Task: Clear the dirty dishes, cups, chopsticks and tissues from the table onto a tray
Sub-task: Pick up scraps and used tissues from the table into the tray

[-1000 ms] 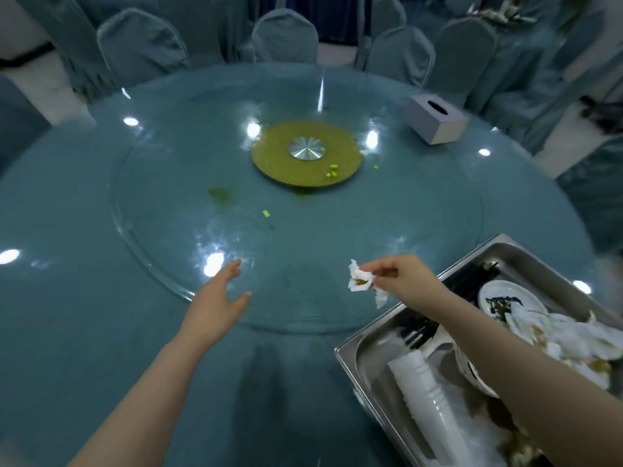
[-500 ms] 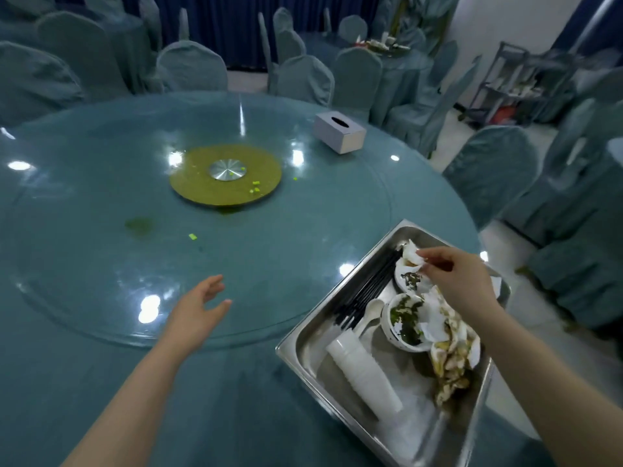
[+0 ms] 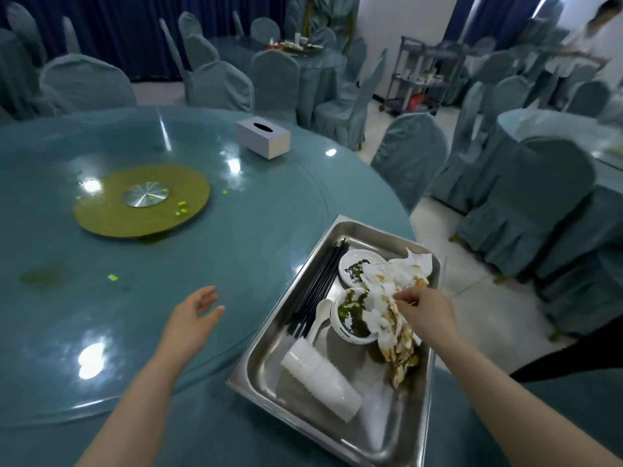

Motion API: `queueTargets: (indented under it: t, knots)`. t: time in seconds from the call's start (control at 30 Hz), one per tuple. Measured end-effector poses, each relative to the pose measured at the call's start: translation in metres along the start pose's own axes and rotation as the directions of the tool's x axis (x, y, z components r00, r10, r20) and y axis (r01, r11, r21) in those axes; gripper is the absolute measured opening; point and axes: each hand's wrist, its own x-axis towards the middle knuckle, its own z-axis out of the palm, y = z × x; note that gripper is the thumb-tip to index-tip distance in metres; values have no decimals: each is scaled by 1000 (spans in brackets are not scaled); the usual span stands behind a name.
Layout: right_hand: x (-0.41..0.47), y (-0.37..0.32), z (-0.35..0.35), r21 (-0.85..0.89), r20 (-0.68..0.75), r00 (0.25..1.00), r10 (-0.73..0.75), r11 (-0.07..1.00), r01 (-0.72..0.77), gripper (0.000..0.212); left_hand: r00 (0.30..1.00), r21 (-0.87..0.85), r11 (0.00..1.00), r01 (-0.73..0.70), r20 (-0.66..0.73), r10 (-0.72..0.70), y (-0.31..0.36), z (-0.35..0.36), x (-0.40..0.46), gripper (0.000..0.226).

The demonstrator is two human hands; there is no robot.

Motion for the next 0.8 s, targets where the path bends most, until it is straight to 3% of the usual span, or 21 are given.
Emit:
queueTargets:
  t: [0.27, 0.5, 0.67, 0.8]
  knots:
    - [21, -54, 53, 12, 130, 975, -178, 984, 178, 21, 989, -37, 994, 104, -97, -107, -8, -6, 33, 42]
    - [67, -129, 138, -118, 438, 820, -368, 881, 458, 36, 963, 35, 975, 220, -167, -211, -35, -40, 56, 42]
    - [100, -158, 198, -259, 670, 672, -314, 750, 609, 50, 937, 29, 953, 303, -188, -293, -54, -56, 70, 45]
    - [119, -164, 224, -409, 725, 656, -209, 635, 655, 56, 927, 32, 945, 326, -209, -313, -68, -57, 79, 43]
